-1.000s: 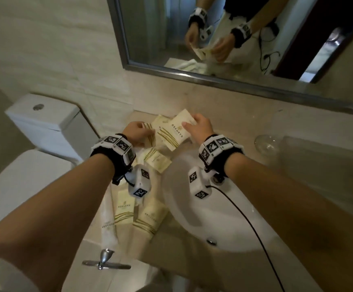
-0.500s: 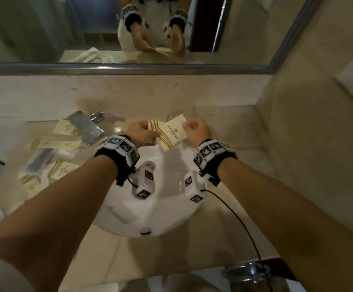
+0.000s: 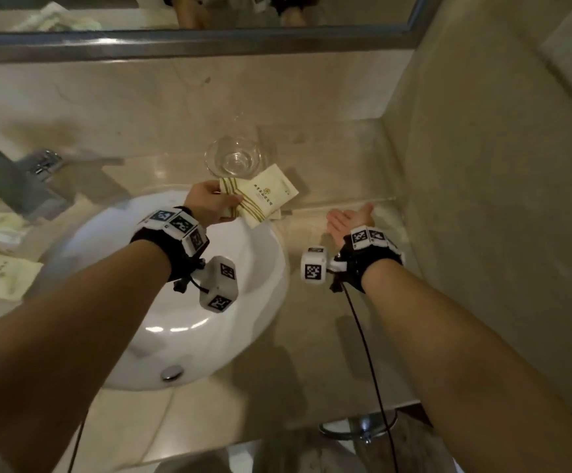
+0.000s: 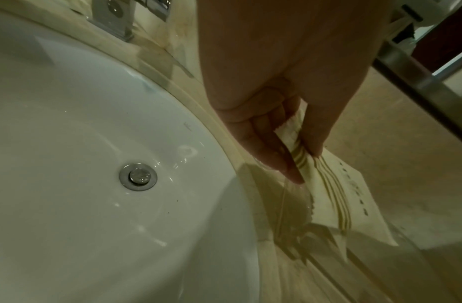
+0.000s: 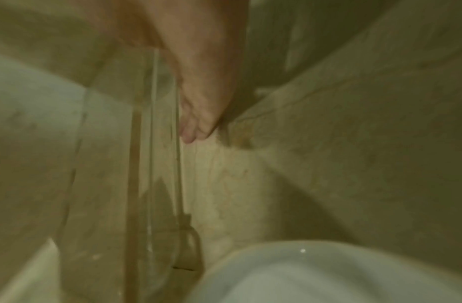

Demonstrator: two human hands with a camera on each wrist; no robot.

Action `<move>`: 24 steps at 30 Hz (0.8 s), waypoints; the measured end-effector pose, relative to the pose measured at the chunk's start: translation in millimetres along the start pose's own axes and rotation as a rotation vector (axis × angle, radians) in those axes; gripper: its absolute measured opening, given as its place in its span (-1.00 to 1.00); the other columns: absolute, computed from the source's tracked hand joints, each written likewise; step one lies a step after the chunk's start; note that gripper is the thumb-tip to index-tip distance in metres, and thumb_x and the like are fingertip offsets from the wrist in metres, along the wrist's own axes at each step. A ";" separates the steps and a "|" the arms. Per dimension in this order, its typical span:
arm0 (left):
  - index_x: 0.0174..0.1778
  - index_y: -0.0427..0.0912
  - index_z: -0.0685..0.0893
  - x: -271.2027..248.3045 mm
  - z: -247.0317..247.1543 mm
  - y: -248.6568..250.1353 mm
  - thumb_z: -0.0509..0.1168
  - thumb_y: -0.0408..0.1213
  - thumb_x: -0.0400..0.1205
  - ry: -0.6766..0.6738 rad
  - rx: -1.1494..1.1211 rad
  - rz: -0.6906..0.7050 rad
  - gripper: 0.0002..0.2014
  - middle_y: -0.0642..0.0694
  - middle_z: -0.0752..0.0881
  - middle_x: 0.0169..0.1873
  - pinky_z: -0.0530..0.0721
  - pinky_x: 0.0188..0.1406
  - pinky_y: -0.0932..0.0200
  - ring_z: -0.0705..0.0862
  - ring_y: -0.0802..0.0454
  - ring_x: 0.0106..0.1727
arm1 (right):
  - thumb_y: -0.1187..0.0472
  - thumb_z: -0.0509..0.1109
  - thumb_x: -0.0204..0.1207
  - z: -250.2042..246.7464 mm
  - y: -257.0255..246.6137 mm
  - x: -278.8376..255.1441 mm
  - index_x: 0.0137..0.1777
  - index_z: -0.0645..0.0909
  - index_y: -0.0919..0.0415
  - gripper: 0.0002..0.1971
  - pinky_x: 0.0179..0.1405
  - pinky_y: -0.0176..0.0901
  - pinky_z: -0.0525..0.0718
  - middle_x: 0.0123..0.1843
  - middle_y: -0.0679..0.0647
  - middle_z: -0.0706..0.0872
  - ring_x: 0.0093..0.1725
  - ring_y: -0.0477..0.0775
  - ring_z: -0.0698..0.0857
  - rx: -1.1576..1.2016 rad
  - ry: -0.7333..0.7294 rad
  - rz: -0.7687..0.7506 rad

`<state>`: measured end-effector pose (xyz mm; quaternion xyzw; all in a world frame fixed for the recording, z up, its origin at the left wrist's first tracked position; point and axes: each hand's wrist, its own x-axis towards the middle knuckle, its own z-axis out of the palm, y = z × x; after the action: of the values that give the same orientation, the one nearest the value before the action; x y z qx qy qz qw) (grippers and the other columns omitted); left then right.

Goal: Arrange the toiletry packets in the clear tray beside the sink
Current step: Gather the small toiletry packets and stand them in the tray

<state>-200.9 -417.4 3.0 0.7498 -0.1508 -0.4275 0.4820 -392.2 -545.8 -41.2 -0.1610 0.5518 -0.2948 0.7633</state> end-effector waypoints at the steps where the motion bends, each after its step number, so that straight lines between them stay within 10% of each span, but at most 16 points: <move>1: 0.27 -0.41 0.58 2.3 0.1 -0.1 0.33 -0.47 0.57 0.003 -0.008 -0.002 -0.66 -0.21 0.68 -0.03 0.72 -0.47 0.39 0.65 0.10 -0.25 | -0.26 -0.22 0.65 2.7 -2.1 3.3 0.62 0.06 0.42 -0.20 0.55 0.00 0.31 0.59 0.33 0.32 0.56 0.24 0.38 0.105 -0.015 0.007; 9: 0.26 -0.37 0.59 15.1 3.4 -3.4 0.33 -0.45 0.57 0.019 -0.038 -0.014 -0.67 -0.15 0.70 -0.12 0.74 -0.43 0.39 0.67 0.09 -0.22 | -0.41 -0.20 0.55 15.3 -10.0 25.9 0.56 0.26 0.37 -0.10 0.58 0.02 0.28 0.56 0.29 0.40 0.55 0.22 0.40 0.427 -0.064 0.069; 14: 0.26 -0.39 0.59 14.4 4.4 -1.6 0.34 -0.45 0.56 0.017 -0.037 -0.018 -0.66 -0.07 0.68 -0.23 0.73 -0.44 0.40 0.66 0.09 -0.22 | -0.46 -0.15 0.50 11.9 -2.5 22.9 0.08 0.54 0.37 -0.15 0.47 0.03 0.45 0.32 0.28 0.60 0.24 0.21 0.60 0.490 -0.020 0.062; 24: 0.28 -0.39 0.59 3.4 6.2 3.8 0.33 -0.44 0.57 -0.009 -0.042 0.005 -0.65 -0.13 0.69 -0.13 0.72 -0.47 0.41 0.67 0.06 -0.17 | 0.24 0.13 0.70 -9.4 13.9 7.0 0.55 0.30 0.34 -0.56 0.38 -0.15 0.50 0.56 0.20 0.41 0.49 0.12 0.47 0.093 -0.068 0.004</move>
<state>-203.0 -425.2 3.5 0.7371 -0.1459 -0.4328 0.4981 -395.7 -538.7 -57.5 -0.1342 0.5117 -0.3127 0.7889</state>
